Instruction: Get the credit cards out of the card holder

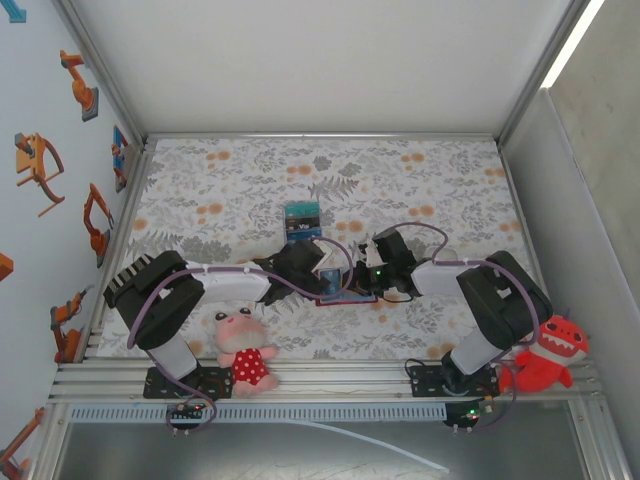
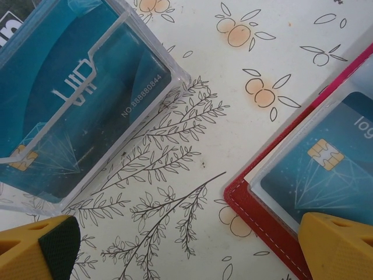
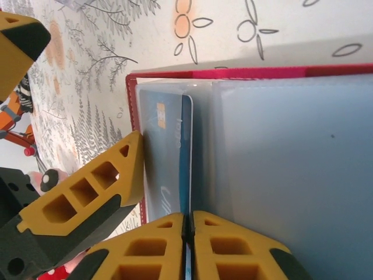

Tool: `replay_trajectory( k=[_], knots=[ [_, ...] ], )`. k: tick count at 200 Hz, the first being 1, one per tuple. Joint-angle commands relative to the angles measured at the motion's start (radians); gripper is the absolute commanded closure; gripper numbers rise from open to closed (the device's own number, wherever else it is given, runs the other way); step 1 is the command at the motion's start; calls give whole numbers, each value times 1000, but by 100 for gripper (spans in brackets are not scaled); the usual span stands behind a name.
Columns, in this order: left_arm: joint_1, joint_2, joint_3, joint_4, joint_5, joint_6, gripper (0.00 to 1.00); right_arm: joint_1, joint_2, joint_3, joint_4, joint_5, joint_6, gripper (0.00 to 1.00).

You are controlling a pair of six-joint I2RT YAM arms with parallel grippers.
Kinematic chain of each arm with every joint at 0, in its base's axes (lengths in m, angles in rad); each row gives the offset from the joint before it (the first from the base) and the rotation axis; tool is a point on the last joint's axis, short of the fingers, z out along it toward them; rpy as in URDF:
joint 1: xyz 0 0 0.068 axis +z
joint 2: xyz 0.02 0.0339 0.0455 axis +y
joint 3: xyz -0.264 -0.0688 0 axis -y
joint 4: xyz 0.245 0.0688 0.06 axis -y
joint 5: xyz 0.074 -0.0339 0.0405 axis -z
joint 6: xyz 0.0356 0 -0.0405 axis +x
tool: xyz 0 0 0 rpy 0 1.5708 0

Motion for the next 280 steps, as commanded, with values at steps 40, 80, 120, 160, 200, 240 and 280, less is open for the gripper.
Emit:
replay_trajectory(
  k=[40,80,120,160,200,240,280],
  knots=[
    [-13,11,9,-28,-12,16,3,-10,-27,-27,48,8,14,100],
    [-13,13,0,-7,-25,19,3,-21,-63,-17,-53,68,-36,100],
    [-13,22,-7,14,-37,25,3,-24,-84,10,-143,111,-84,100],
    [-13,21,-11,29,-51,37,3,-25,-106,21,-189,145,-111,100],
    [-13,6,-7,51,-52,66,3,-29,-124,36,-232,181,-133,100],
    [-16,-27,-2,63,-46,83,3,-29,-126,44,-236,179,-135,100],
    [-47,-48,20,75,-43,110,3,-29,-130,50,-244,171,-134,100]
  ],
)
